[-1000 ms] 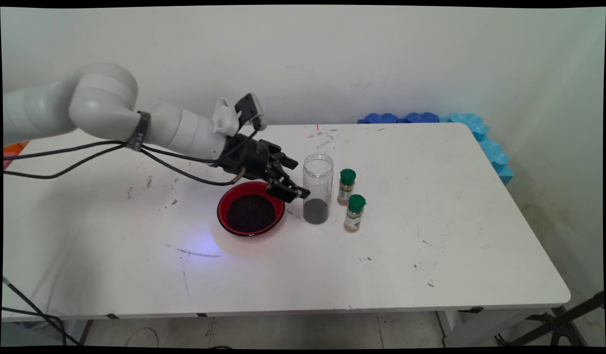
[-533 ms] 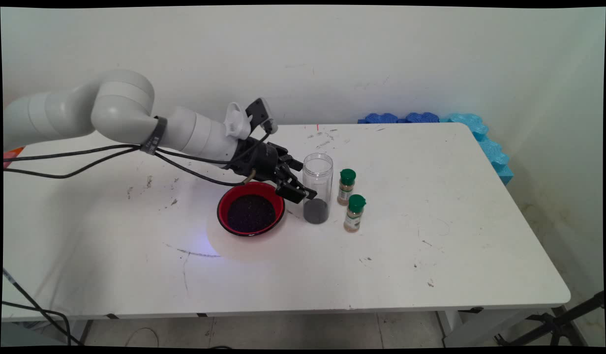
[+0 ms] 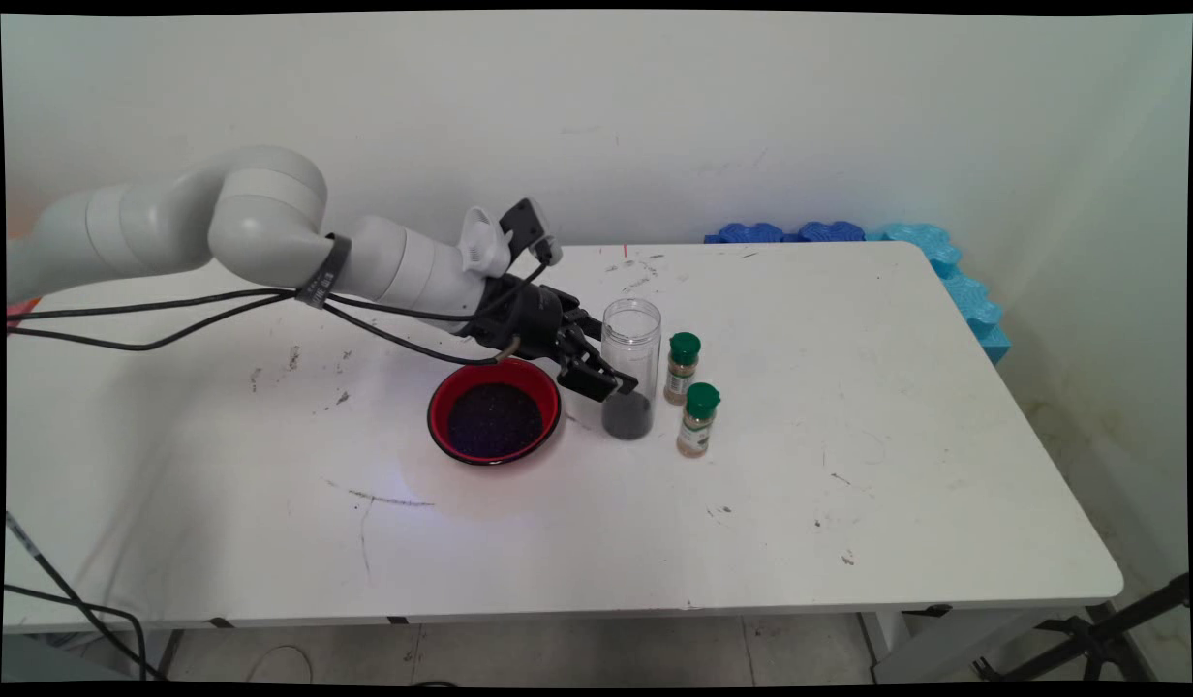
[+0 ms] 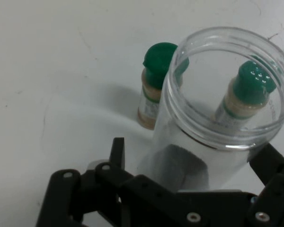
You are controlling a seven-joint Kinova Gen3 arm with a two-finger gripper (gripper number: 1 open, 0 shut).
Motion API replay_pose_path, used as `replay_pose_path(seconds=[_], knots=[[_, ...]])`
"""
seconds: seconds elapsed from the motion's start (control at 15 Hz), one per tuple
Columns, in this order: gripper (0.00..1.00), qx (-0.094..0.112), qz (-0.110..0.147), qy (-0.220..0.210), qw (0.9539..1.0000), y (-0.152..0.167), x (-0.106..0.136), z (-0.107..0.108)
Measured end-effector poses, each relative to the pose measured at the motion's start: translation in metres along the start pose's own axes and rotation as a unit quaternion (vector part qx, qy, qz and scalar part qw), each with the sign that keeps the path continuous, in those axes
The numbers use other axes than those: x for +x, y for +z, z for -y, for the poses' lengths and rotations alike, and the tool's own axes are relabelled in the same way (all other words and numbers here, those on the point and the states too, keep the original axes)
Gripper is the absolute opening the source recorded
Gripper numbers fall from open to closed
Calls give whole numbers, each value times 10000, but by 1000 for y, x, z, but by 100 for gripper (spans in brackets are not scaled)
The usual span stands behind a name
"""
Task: Pick up the black seasoning powder from the table, then pour the black seasoning powder in the red bowl
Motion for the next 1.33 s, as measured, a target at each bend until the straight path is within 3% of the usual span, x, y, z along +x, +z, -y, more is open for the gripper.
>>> replay_pose_path(seconds=[0.67,1.07,1.13,1.33], knots=[[100,-179,-67,-64,9998,8,2,-4],[100,-151,-145,-33,9998,12,7,-2],[0,-144,-154,-26,9998,12,7,-1],[0,-153,-171,3,9997,12,9,-2]])
